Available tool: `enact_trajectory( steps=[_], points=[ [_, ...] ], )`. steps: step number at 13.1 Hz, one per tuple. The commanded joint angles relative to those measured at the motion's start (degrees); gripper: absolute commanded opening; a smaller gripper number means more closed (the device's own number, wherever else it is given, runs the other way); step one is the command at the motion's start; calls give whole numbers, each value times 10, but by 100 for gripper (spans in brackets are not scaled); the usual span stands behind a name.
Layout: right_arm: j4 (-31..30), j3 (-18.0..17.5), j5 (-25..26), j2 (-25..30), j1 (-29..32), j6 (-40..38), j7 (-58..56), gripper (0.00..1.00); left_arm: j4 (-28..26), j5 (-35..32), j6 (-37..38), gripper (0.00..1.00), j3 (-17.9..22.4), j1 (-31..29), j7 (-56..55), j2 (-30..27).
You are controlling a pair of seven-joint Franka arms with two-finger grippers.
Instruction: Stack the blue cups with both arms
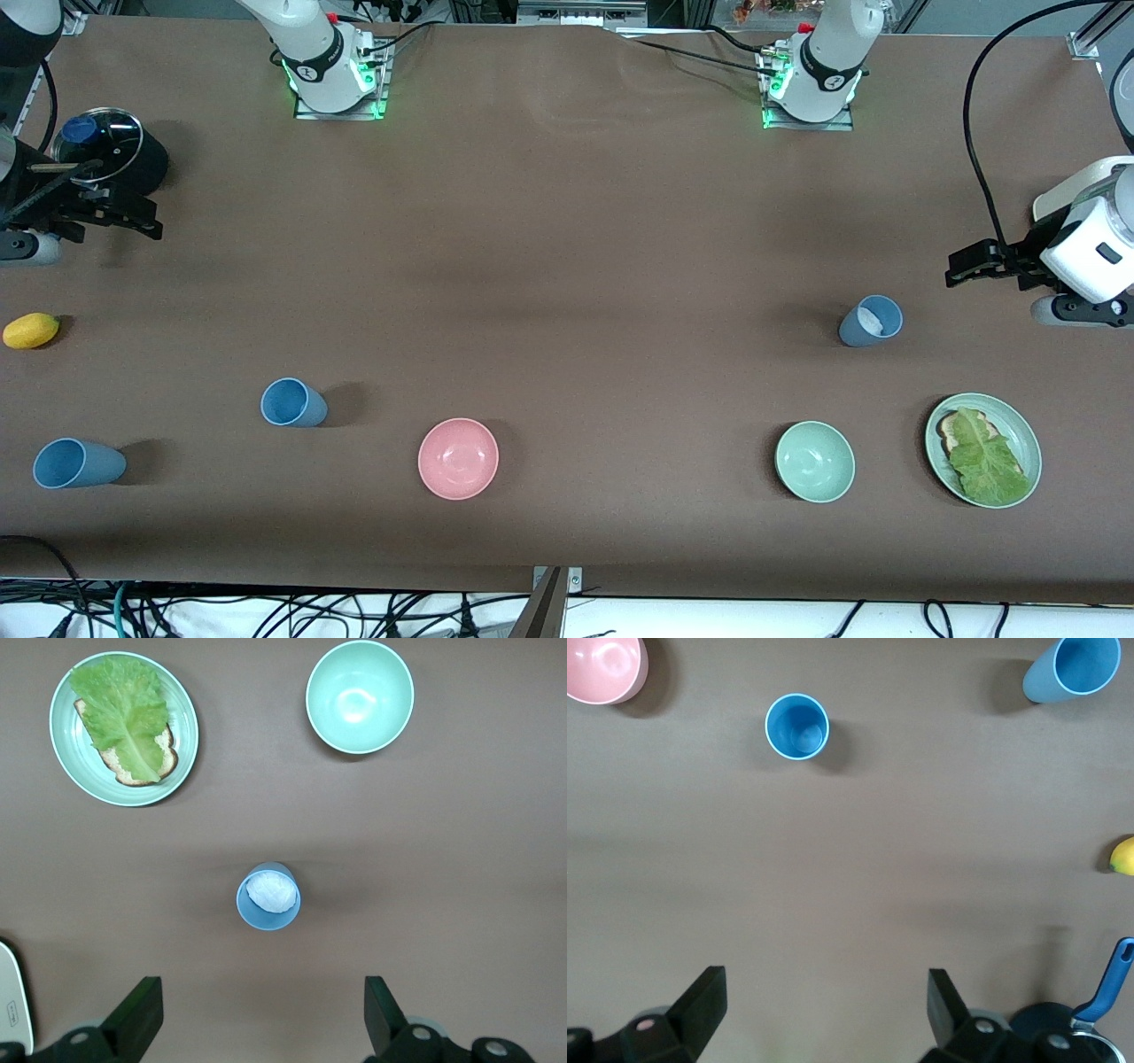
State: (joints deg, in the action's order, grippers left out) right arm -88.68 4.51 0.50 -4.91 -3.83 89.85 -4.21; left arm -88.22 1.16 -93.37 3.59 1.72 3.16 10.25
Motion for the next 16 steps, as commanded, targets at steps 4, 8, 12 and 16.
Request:
enact_trajectory(
  steps=[4,8,12,16],
  points=[
    [11,-2,-1,-5,6,-1,5,100,-1,-16,-5,100,-3,-1,2,-1],
    [11,-2,-1,-5,6,-1,5,100,-1,-16,-5,100,-3,-1,2,0],
    [11,-1,-1,-5,8,2,3,100,-1,-16,-6,100,-3,-1,2,2],
    [11,11,-46,-48,30,4,-1,100,-2,-15,-8,100,-3,-1,2,33]
  ],
)
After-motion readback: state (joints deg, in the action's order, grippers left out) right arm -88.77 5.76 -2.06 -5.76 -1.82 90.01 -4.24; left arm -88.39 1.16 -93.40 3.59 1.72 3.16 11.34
